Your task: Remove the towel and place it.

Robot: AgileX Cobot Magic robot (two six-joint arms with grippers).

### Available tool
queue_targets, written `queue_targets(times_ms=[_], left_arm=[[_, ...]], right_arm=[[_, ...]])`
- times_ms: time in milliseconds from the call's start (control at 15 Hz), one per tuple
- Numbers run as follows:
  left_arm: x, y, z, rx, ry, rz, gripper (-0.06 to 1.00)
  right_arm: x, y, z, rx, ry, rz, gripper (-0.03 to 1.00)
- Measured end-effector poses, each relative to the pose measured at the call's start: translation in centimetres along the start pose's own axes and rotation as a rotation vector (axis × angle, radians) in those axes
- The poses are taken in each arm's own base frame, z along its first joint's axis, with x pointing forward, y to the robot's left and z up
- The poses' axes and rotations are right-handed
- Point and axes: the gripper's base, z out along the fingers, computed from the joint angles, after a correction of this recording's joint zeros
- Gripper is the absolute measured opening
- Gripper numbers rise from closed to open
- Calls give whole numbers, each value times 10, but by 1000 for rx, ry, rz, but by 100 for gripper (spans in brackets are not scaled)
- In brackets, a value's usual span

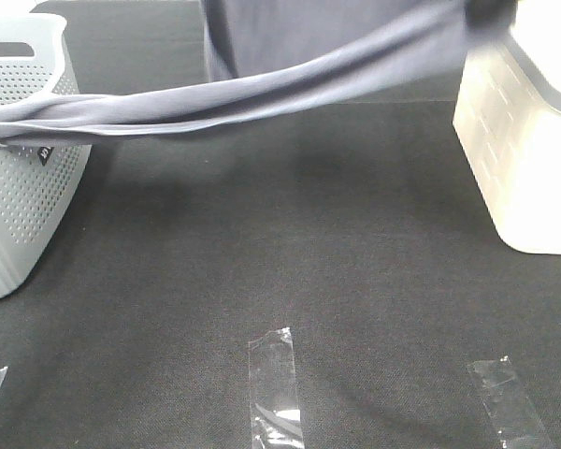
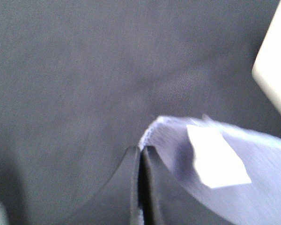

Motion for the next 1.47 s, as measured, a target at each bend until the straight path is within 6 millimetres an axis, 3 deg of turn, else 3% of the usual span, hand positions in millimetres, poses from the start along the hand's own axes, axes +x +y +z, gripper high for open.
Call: queue_targets(times_ms=[133,400,667,867,1067,1467], left_arm=[[-21,21,-1,-8,-219,-16,0],[-48,56,-11,-38,-521,-19,0],[-65,82,-20,-45,-862,12,0],[-52,94,1,-42,-991,55,0],[-30,99,30,-59,-907,84,0],[18,111,63,-163,-296,22,0]], right_arm=[[-48,-5,-17,41,-135,-32,0],[-110,-11,-43,129,-430,-78,0],[-146,-13,-50,192,-787,-109,0],[-160,-16,-52,262,-980,-150,0],[-159,-18,-47,288,-945,-168,0],[-125,-22,14,201,-477,-124,0]])
